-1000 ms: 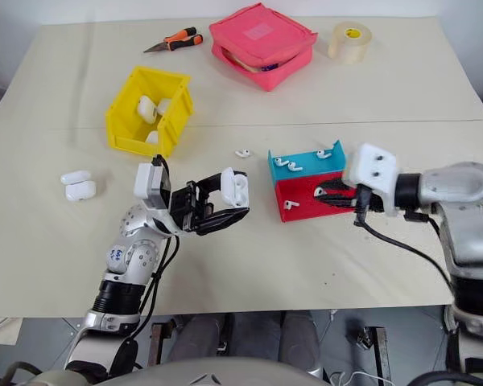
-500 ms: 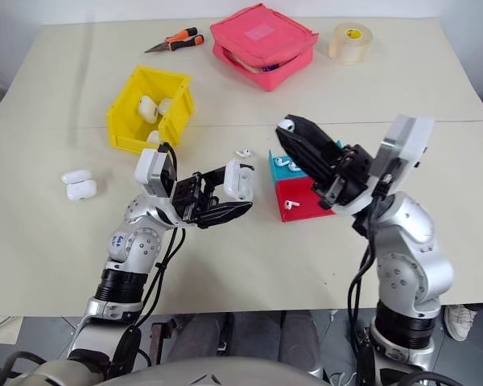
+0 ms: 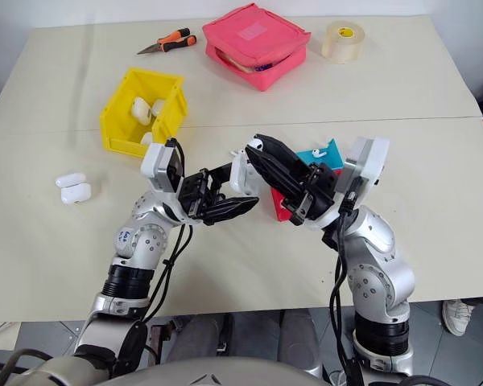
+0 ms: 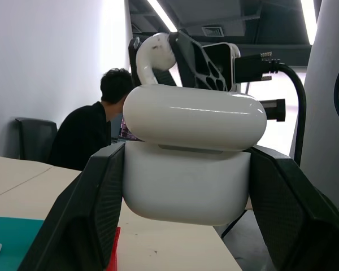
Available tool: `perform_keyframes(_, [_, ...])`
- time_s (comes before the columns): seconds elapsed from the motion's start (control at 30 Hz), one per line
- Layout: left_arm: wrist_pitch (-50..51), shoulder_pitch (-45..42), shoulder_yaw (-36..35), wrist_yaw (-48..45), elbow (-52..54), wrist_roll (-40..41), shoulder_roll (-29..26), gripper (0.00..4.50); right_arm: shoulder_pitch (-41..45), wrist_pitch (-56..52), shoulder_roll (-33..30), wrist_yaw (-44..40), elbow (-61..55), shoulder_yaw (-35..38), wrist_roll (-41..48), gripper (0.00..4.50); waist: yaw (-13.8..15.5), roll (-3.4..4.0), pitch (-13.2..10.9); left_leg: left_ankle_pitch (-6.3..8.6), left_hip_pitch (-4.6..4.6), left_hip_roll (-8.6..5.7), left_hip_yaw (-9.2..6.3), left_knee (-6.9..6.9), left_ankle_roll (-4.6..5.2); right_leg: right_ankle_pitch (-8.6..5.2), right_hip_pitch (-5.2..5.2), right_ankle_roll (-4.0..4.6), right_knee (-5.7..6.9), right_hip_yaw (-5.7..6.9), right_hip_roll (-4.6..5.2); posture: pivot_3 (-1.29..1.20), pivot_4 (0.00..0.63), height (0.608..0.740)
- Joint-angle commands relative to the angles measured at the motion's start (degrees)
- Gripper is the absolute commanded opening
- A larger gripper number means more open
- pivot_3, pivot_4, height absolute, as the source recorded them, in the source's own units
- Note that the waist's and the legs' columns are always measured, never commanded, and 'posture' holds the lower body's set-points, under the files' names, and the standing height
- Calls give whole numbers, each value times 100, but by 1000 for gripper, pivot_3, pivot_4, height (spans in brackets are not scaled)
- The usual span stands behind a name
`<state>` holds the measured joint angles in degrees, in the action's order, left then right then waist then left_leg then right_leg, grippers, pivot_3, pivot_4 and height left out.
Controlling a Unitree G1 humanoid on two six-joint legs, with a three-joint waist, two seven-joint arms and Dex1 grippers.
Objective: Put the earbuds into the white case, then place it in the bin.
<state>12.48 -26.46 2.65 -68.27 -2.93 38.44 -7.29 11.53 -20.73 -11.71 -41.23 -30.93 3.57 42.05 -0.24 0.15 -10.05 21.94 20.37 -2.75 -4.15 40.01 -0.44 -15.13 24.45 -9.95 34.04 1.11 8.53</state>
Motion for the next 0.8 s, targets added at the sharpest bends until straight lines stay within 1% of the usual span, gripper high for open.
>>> perform_keyframes(0.03, [-3,21,-24,27,235,136,62,2866,-54,235,-13,-97,45,-130,-22,530,4,0,0,0,0,0,0,0,0,0,0,0,0,0,0,0,150,740])
perform_keyframes(0.43, [-35,22,-37,62,270,129,106,2866,-156,478,-226,-316,474,-333,-163,530,8,0,0,0,0,-1,0,1,0,0,-1,0,-1,-1,0,0,150,740])
perform_keyframes(0.8, [-128,-27,-87,72,217,114,137,2866,-127,747,-704,-713,811,-477,-462,530,11,0,0,0,0,0,1,1,0,0,-1,0,-2,-1,0,0,150,740])
